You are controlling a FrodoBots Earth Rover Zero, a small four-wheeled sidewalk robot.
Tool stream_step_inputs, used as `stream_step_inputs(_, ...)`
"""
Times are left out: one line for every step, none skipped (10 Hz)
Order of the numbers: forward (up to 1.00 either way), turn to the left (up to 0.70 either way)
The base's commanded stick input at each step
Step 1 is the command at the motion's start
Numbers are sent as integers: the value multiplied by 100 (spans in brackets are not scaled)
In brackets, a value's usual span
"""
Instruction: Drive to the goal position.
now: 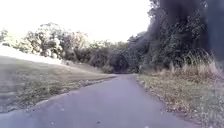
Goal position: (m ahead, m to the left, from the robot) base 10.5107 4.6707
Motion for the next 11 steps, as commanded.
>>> stream_step_inputs(100, 0)
stream_step_inputs(100, 0)
stream_step_inputs(100, 0)
stream_step_inputs(100, 0)
stream_step_inputs(100, 0)
stream_step_inputs(100, 0)
stream_step_inputs(100, 0)
stream_step_inputs(100, 0)
stream_step_inputs(100, 0)
stream_step_inputs(100, 0)
stream_step_inputs(100, 0)
